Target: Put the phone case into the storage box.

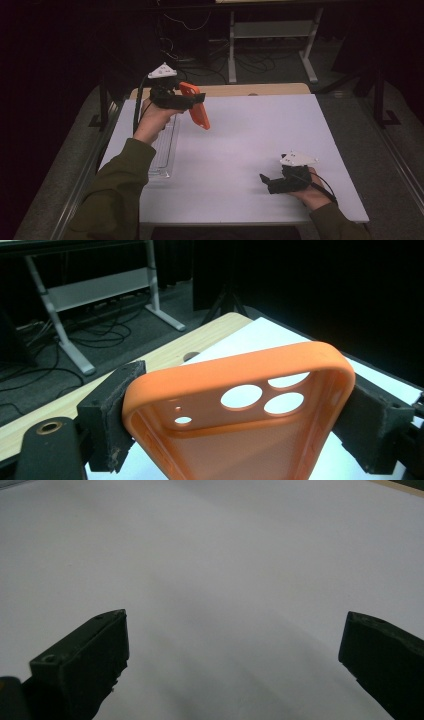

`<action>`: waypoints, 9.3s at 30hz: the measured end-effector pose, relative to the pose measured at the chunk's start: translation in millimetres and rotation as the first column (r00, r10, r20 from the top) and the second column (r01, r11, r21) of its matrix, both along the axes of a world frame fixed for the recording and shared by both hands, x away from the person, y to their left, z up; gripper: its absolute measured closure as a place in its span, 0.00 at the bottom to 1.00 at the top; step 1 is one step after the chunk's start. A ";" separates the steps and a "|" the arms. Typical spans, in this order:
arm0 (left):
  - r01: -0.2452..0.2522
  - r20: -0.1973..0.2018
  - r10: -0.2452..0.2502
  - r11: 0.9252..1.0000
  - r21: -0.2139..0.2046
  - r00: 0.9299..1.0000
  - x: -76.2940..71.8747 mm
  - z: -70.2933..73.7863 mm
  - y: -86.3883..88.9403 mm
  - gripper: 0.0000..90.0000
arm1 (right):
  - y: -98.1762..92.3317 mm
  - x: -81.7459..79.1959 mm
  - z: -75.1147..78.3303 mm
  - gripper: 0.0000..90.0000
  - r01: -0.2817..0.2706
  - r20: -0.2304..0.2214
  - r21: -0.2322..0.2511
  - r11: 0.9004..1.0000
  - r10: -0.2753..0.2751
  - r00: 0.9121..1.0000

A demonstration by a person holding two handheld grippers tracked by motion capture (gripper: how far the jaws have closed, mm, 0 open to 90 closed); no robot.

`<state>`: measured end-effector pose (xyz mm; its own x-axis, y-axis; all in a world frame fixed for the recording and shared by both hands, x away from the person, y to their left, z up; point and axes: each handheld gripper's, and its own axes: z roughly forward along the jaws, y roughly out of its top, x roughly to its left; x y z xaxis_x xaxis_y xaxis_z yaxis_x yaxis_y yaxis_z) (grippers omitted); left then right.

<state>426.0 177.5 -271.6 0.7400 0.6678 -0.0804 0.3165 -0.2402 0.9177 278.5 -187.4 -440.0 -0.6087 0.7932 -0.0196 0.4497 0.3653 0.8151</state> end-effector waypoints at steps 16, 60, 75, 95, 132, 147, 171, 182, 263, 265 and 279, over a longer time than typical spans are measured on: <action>-0.086 0.040 0.085 0.996 0.025 0.996 16.7 12.5 18.5 0.17 | -0.2 0.3 -0.3 0.00 0.000 -0.001 -0.002 1.000 0.000 1.000; -0.452 0.032 0.454 0.877 0.162 0.891 66.2 -21.2 68.6 0.16 | -0.3 0.3 -0.3 0.00 0.006 -0.011 0.001 1.000 -0.006 1.000; -0.512 -0.003 0.527 0.827 0.231 0.850 76.0 -47.7 71.2 0.16 | -1.3 0.5 0.1 0.00 0.005 -0.005 0.003 1.000 -0.005 1.000; -0.534 -0.032 0.567 0.792 0.296 0.823 81.6 -74.6 66.2 0.16 | -1.3 0.4 0.6 0.00 0.004 -0.005 0.007 1.000 -0.004 1.000; -0.505 -0.007 0.535 0.802 0.320 0.845 93.0 -86.5 61.0 0.12 | -2.7 1.2 0.5 0.00 0.005 -0.003 0.006 1.000 -0.005 1.000; -0.514 -0.016 0.547 0.795 0.322 0.837 103.1 -87.5 61.2 0.09 | -3.9 1.2 0.9 0.00 0.009 -0.001 0.008 1.000 -0.009 1.000; -0.467 -0.027 0.492 0.842 0.270 0.870 94.7 -72.0 75.5 0.00 | -2.7 1.2 0.5 0.00 0.004 -0.003 0.004 1.000 -0.004 1.000; -0.373 -0.069 0.400 0.896 0.242 0.914 85.7 -65.3 75.1 0.00 | -2.6 0.4 0.4 0.00 0.003 -0.003 0.003 1.000 -0.003 1.000; 0.060 -0.113 -0.050 0.995 0.078 0.992 -60.2 -90.2 63.7 0.00 | -8.3 9.0 19.6 0.00 -0.111 -0.027 0.097 0.989 0.114 0.993; 0.060 -0.108 -0.051 0.995 0.079 0.993 -63.7 -92.5 64.3 0.00 | -9.0 9.5 19.7 0.00 -0.116 -0.017 0.095 0.989 0.118 0.993; 0.072 -0.101 -0.065 0.995 0.063 0.993 -89.6 -113.4 67.9 0.00 | -9.2 8.3 21.5 0.00 -0.112 -0.017 0.103 0.988 0.114 0.993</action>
